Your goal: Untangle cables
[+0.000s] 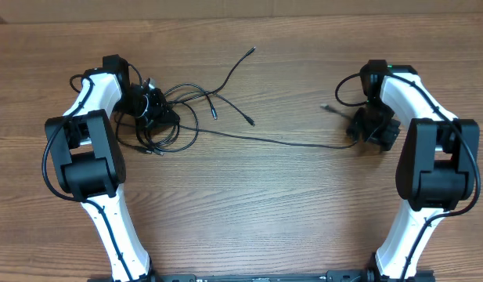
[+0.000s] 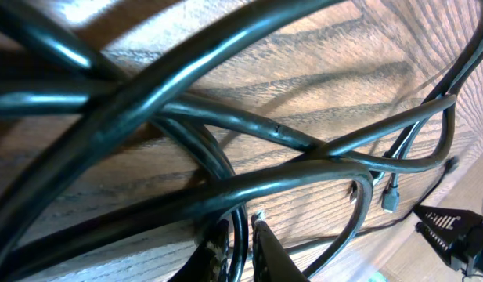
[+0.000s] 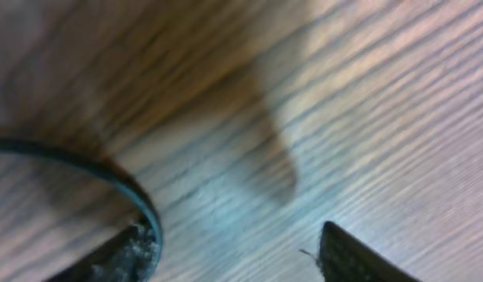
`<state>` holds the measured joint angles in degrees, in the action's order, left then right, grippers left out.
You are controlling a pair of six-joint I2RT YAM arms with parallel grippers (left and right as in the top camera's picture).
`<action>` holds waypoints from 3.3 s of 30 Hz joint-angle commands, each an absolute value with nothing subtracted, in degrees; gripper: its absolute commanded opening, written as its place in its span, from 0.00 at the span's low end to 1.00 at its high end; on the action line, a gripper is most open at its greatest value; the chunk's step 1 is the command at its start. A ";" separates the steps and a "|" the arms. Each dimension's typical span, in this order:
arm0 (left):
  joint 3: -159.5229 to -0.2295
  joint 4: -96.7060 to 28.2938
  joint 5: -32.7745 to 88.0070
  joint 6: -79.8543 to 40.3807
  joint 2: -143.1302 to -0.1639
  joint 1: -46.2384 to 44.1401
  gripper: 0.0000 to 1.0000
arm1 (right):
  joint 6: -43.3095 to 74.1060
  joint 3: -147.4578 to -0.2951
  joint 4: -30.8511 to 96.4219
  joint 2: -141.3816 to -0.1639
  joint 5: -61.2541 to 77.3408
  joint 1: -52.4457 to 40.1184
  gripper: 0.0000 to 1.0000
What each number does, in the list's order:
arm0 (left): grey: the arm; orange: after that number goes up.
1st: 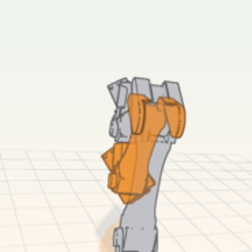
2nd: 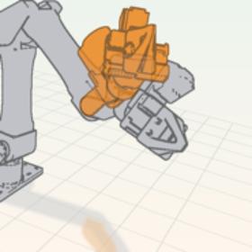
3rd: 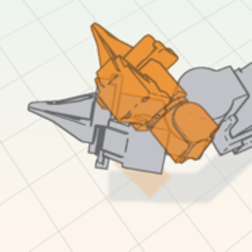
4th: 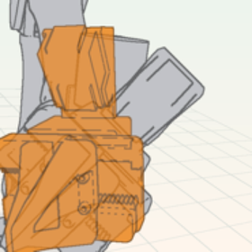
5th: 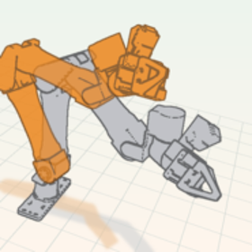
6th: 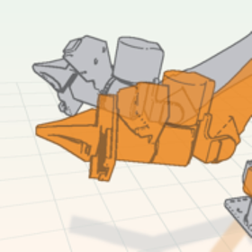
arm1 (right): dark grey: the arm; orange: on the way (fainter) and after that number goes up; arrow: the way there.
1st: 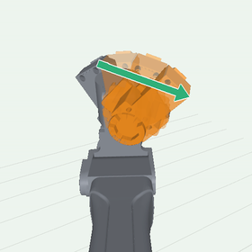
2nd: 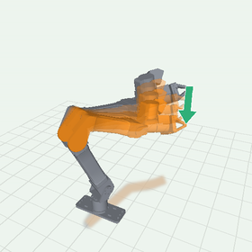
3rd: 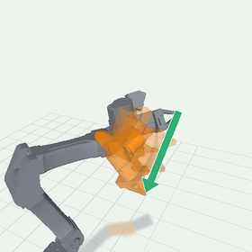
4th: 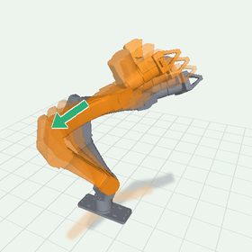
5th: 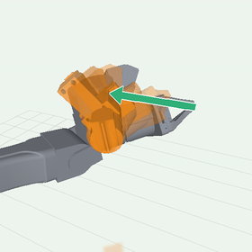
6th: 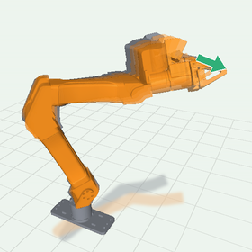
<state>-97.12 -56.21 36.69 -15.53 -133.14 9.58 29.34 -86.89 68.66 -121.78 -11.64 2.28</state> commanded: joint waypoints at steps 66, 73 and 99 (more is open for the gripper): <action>-94.96 -54.39 44.88 -2.94 -137.91 -7.75 0.04 | 0.60 -98.63 60.51 -120.44 21.80 -23.62 0.43; -103.18 -72.64 61.58 26.59 -137.88 -3.03 0.04 | 0.80 -98.63 59.92 -120.49 27.77 -23.27 0.43; -111.37 -96.90 70.11 56.12 -137.71 9.69 0.04 | 22.76 -85.12 26.15 -120.55 36.18 -28.25 0.61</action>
<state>-110.52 -96.66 68.18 54.22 -138.02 9.52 17.52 -87.74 30.20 -122.28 35.86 -28.05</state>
